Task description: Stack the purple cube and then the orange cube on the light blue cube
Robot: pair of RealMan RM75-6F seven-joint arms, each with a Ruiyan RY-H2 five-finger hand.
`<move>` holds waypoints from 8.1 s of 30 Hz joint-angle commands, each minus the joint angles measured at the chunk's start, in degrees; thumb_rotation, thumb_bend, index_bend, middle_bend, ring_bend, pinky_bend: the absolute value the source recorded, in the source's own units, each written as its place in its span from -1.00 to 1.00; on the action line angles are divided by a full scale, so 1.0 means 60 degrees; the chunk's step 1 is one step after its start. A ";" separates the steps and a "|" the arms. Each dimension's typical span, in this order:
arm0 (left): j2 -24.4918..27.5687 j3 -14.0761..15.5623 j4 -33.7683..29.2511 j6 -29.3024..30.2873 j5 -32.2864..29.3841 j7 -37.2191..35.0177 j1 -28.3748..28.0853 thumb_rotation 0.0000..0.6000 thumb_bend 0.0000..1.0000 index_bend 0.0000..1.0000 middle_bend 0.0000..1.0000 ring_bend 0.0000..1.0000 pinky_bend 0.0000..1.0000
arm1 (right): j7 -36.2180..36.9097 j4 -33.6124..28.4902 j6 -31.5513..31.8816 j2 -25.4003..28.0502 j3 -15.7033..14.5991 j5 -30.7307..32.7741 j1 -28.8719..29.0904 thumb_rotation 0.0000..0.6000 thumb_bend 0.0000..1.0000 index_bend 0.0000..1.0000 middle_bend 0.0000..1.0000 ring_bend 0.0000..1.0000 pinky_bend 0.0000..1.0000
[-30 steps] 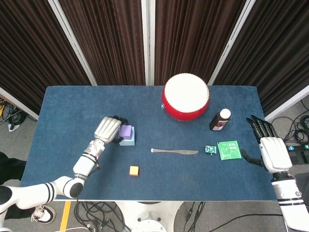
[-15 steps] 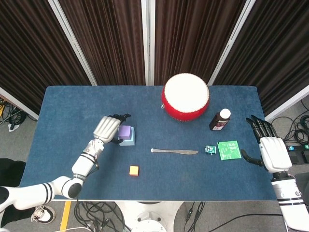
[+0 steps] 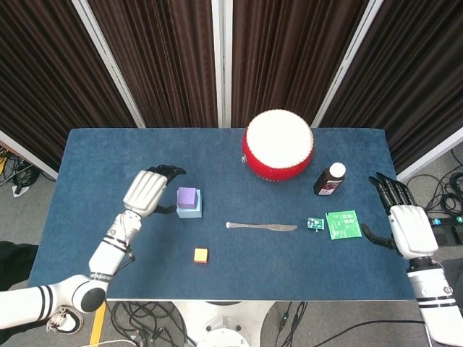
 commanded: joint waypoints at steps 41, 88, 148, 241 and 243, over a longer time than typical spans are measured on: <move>-0.1816 0.2306 0.1720 -0.0298 0.3947 -0.1990 0.1168 1.00 -0.80 -0.24 -0.04 -0.26 -0.04 | -0.0033 0.0023 -0.0018 -0.0042 0.0084 0.0228 0.0035 1.00 -0.57 -1.00 -1.00 -1.00 -1.00; -0.3663 0.2132 0.3827 -0.0562 0.3620 -0.2959 0.1231 1.00 -0.68 -0.16 0.08 -0.15 0.05 | 0.0383 0.0170 0.0002 0.0092 0.0225 0.0445 -0.0025 1.00 -0.57 -1.00 -1.00 -1.00 -1.00; -0.0267 0.0447 0.0902 0.0080 0.2517 -0.2445 0.1220 1.00 -0.53 -0.01 0.29 -0.05 0.15 | 0.0257 0.0446 0.0209 -0.0251 0.0317 0.0329 0.0038 1.00 -0.57 -1.00 -0.99 -1.00 -1.00; -0.0620 0.0977 0.5125 -0.1948 0.3468 -0.7261 -0.1647 1.00 -0.52 0.00 0.29 -0.05 0.14 | -0.1138 0.0394 0.0023 -0.0766 0.0299 0.0926 0.0340 1.00 -0.57 -1.00 -0.99 -1.00 -1.00; -0.0632 0.0981 0.5134 -0.1939 0.3456 -0.7314 -0.1647 1.00 -0.53 0.00 0.29 -0.05 0.14 | -0.1160 0.0396 -0.0001 -0.0773 0.0300 0.0956 0.0352 1.00 -0.57 -1.00 -0.99 -1.00 -1.00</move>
